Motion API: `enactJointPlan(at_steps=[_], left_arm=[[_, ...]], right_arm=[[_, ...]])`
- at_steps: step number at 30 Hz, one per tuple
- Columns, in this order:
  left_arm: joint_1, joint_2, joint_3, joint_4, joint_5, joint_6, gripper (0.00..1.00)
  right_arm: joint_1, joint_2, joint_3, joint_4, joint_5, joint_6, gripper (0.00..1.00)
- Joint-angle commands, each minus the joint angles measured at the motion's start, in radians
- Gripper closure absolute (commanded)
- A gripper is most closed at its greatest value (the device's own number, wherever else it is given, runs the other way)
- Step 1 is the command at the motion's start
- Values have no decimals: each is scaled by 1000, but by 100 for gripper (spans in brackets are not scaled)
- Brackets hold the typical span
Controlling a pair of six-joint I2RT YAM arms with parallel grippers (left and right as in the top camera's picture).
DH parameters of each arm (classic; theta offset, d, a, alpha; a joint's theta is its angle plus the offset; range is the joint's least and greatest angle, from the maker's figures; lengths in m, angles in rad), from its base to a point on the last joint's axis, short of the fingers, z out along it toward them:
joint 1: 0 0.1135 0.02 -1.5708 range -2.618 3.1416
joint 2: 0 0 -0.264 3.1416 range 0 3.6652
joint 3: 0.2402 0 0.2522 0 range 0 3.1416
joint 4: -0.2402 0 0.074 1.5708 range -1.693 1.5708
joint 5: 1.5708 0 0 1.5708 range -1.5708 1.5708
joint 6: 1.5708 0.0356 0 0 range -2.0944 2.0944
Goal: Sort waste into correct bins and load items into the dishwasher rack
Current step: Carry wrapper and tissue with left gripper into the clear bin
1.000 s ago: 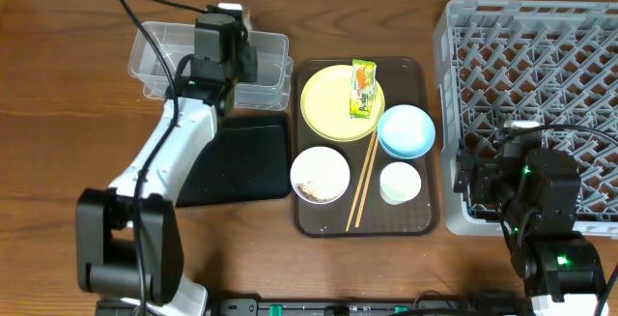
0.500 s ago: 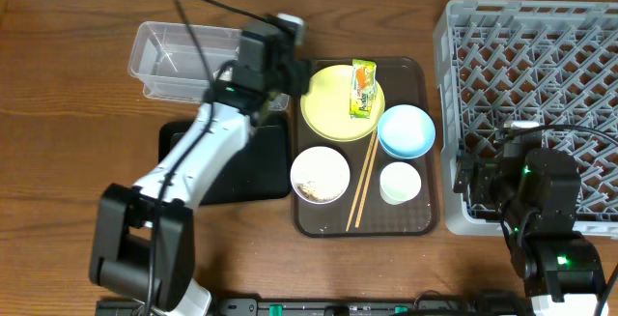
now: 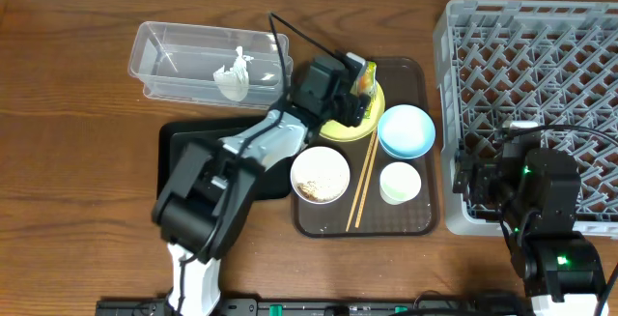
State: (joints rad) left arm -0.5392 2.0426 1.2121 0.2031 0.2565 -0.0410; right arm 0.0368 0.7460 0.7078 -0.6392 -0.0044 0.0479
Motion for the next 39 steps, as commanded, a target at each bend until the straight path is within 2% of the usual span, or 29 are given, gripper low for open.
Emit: enactJointPlan(at_steps=[1,6,10,14,15,16,18,19,25,29,36,39], left_arm=[[-13,39,3,44,5,-18,27],[-17,75,3,73,5,-24,27],[-19,90,3,72,5,-44,32],[-24,113,3,74,5,-51,44],[-24,114,3,74,5,-51,49],[-25,115,3,74,5,-51,58],[-25,113,3,75,6,-51,89],[-25,108,3,74,6,-51,94],[5,14,3,0,5,-51,94],[52,-119,3,-140,5,-51,94],[214,-318,3,-314,-84,-53,94],[302,-333,3,-330,-117,-160,94]], right_arm=[[10,-2,21,-1,-5,11,1],[10,-2,21,-1,-12,11,1],[10,-2,21,-1,-12,11,1],[10,-2,21,-1,-12,11,1],[10,-2,21,-1,-12,11,1],[10,-2,21,-1,-12,11,1],[10,-2,21,-1,-12,11,1],[10,-2,21,-1,-12,11,1],[10,-2,21,0,-12,11,1],[10,-2,21,-1,-12,11,1],[10,-2,21,-1,-12,11,1],[10,-2,21,-1,-12,11,1]])
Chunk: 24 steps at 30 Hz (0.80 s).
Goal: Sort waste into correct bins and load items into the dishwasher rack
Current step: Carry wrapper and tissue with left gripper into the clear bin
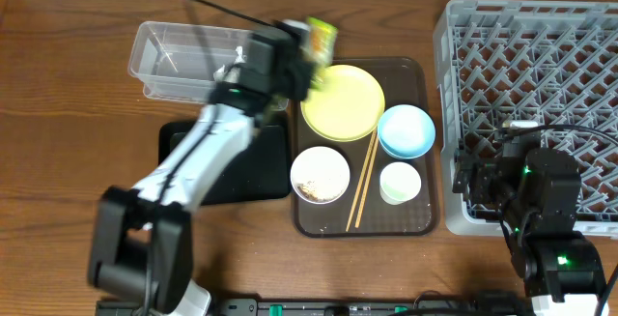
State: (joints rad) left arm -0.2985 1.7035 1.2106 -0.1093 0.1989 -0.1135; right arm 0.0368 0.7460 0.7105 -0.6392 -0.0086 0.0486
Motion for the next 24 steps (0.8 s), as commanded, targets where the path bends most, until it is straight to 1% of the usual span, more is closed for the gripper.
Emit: enactJointPlan(at_steps=[1,5,6,7,8,10,11,12,14,16,18,19,20,22,24], left_arm=[[93,9,4,-19,-62,-143,94],[187,31,4,-13,-62,-345,94],[203,38,4,-10,-65,-381,86],[214,43,4,-10,-73,-408,73],[223,50,4,-10,-84,-428,71],[234,57,4,1,-88,-431,71],[237,57,4,14,-88,-431,66],[238,56,5,27,-88,-430,56],[238,39,5,51,-76,-422,55],[234,9,5,42,-76,-419,55],[217,-32,5,-8,-68,-406,53],[203,-54,5,-45,-67,-392,51],[184,-76,5,-87,-67,-373,48],[135,-107,5,-175,-68,-340,35],[61,-121,5,-279,-69,-271,20]], right_arm=[[10,-2,19,-1,-8,10,1],[10,-2,19,-1,-8,10,1],[10,-2,19,-1,-8,10,1],[10,-2,19,0,-8,10,1],[10,-2,19,-1,-8,10,1],[10,-2,19,-1,-9,10,1],[10,-2,19,-1,-9,10,1],[10,-2,19,-1,-9,10,1],[10,-2,19,-1,-8,10,1],[10,-2,19,-1,-8,10,1],[10,-2,19,-1,-8,10,1],[10,-2,19,-1,-9,10,1],[10,-2,19,-1,-9,10,1],[10,-2,19,-1,-8,10,1],[10,-2,19,-1,-9,10,1]])
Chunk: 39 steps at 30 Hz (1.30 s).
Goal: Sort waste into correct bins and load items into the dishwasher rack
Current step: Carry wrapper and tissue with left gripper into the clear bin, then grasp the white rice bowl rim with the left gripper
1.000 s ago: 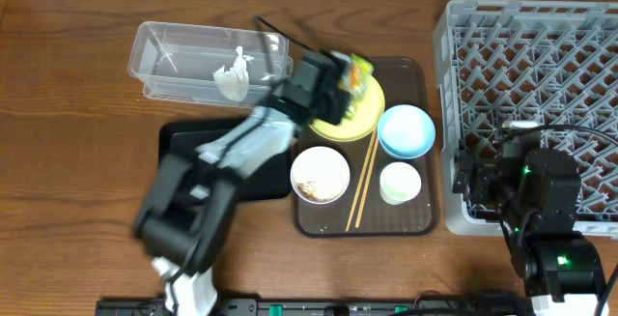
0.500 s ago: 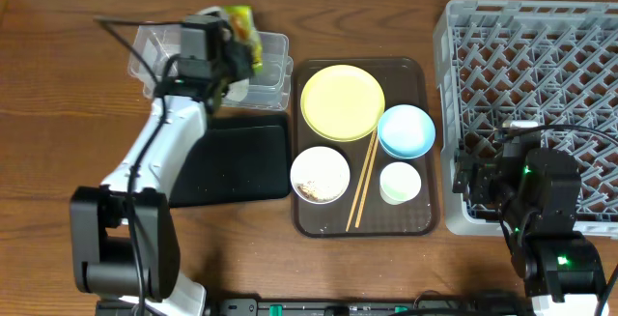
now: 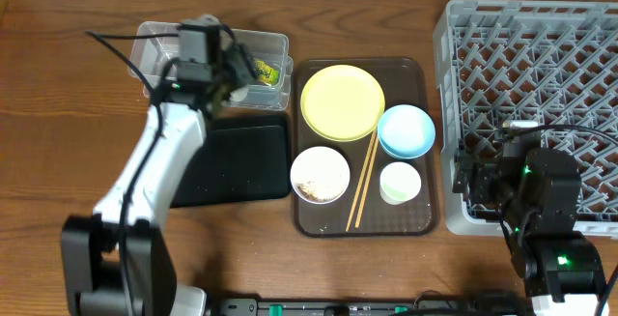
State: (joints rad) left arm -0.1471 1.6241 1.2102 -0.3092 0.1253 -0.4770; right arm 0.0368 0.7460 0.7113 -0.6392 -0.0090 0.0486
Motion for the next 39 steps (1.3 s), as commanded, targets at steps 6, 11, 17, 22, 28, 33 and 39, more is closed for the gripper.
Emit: enactJointPlan(at_steps=[6,11,17,22,28,33,39], left_arm=[[-270,-32,-21,-241,5,100,14],[-414,-5,-41,-258,5,99,25],[-540,82,-42,-247,5,98,32],[-607,165,-42,-246,5,98,38],[-646,217,-41,-243,5,98,51],[-651,218,-42,-220,4,98,57],[-651,224,-42,-232,5,98,62]], right_arm=[[10,-2,18,-1,-26,10,1],[10,-2,18,-1,-26,10,1],[10,-2,18,-4,-26,10,1],[10,-2,18,-9,-26,10,1],[10,-2,18,-8,-26,11,1],[10,-2,18,-8,-26,11,1],[10,-2,18,-9,-26,11,1]])
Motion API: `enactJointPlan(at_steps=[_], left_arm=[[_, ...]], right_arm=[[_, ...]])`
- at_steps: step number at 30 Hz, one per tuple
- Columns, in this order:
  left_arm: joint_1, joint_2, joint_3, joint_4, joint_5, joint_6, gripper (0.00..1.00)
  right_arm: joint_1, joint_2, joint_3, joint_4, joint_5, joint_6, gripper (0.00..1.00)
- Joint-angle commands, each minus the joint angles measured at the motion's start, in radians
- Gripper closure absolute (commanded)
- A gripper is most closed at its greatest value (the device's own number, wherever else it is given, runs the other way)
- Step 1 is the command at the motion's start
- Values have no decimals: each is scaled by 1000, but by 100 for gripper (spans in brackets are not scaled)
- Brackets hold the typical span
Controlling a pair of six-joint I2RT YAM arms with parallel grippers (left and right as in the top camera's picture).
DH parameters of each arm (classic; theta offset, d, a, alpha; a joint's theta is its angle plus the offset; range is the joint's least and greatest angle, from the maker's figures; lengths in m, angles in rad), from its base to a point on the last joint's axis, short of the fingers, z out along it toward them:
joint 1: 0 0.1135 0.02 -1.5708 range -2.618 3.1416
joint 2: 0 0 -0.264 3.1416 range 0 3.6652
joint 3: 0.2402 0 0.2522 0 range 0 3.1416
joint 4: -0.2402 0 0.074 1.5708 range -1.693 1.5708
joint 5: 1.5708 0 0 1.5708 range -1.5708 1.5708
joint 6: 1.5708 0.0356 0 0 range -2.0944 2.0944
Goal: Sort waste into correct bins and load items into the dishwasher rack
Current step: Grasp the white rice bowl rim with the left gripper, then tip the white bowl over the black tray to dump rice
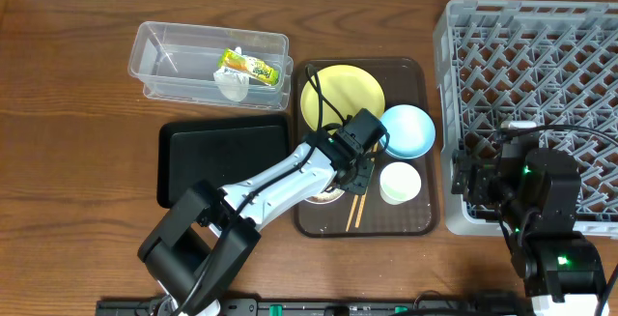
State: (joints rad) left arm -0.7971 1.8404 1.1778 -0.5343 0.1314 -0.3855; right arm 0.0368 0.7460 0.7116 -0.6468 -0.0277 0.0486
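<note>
On the brown tray (421, 221) lie a yellow plate (333, 92), a blue bowl (407, 129), a white cup (399, 183) and wooden chopsticks (353, 212). My left gripper (348, 181) hangs low over the chopsticks and the right edge of a white bowl (324, 198), which my arm mostly hides. Its fingers look spread and hold nothing. The clear bin (164, 60) holds a crumpled white tissue (229, 85) and a yellow-green wrapper (253, 67). My right gripper (465, 178) rests at the front left corner of the grey dishwasher rack (531, 55), and its jaws are too dark to read.
A black bin (222, 157) lies flat left of the tray, under my left forearm. The rack fills the right side of the table. Bare wood surrounds the bins at the left and front.
My left gripper was over the clear bin beside the wrapper. It now sits over the tray at the chopsticks and white bowl, and the wrapper lies in the bin on its own.
My left gripper was first on the yellow plate at the wrapper. It then carried the wrapper toward the clear bin, and later stood over the bin with the wrapper inside. The wrapper now stays there and the gripper is back at the tray. The right arm never moved.
</note>
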Motion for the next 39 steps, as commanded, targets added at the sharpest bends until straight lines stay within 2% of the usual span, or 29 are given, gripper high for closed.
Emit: enactJointPlan(at_steps=[1,3,7,9,12,17,25,33,35,39], left_arm=[[-1,11,-10,-7,-2,7,64],[-2,16,-10,-7,-1,7,73],[-6,18,-10,-6,-2,7,76],[-7,18,-10,-7,-2,7,81],[-8,17,-10,-8,-2,7,94],[-7,-13,-5,-13,-2,7,94],[8,-154,21,-108,-2,8,94],[156,-297,21,-190,0,8,94],[218,-316,21,-211,38,31,94],[393,-319,19,-232,276,122,94]], right_arm=[[10,-2,18,-1,-7,11,1],[10,-2,18,-1,-7,10,1],[10,-2,18,-1,-7,10,1],[10,-2,18,-1,-7,10,1],[10,-2,18,-1,-7,10,1],[10,-2,18,-1,-7,10,1],[10,-2,18,0,-7,10,1],[10,-2,18,0,-7,10,1],[10,-2,18,0,-7,10,1],[10,-2,18,0,-7,10,1]])
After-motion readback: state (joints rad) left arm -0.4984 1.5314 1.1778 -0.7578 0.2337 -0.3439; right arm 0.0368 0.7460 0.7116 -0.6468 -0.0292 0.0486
